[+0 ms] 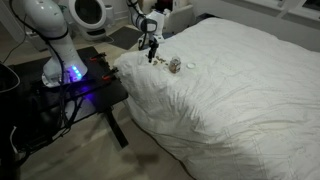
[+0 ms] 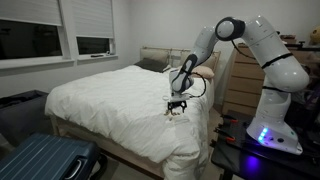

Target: Pick up and object from the bed and put it in the jar

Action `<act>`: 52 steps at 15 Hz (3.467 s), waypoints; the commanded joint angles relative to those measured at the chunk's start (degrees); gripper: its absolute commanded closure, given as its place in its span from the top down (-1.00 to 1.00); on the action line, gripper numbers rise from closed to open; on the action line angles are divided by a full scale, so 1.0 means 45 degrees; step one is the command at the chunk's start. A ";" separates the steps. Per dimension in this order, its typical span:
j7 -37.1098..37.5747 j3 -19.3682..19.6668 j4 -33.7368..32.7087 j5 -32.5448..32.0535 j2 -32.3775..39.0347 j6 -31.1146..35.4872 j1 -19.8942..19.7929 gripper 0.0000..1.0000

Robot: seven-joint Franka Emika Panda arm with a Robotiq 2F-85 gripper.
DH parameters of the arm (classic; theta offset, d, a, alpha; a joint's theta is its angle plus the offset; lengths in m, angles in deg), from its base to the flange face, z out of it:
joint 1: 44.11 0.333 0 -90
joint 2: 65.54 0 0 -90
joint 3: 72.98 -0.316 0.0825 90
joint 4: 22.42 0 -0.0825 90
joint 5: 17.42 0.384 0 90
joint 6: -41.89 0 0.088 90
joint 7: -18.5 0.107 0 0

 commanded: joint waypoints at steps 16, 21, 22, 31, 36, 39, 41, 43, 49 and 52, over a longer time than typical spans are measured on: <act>-0.0255 0.2194 0.2475 -0.0772 -0.0321 0.3760 0.1949 0.60; -0.0443 0.2810 0.2747 -0.0602 -0.0067 0.4558 0.2392 0.81; -0.0481 0.2883 0.2735 -0.0567 -0.0018 0.4679 0.2444 0.94; -0.1101 0.2880 0.2516 -0.0177 0.0599 0.5265 0.2505 0.96; -0.1188 0.2927 0.2319 0.0013 0.0914 0.5437 0.2564 0.76; -0.1394 0.3017 0.2298 0.0222 0.0918 0.5490 0.2610 0.40; -0.1560 0.3098 0.2260 0.0321 0.0878 0.5476 0.2690 0.51; -0.1524 0.3150 0.2178 0.0355 0.0870 0.5455 0.2765 0.65; -0.1528 0.2689 0.1807 0.0476 0.0960 0.5447 0.2580 0.64; -0.1528 0.2443 0.1684 0.0564 0.1021 0.5426 0.2496 0.37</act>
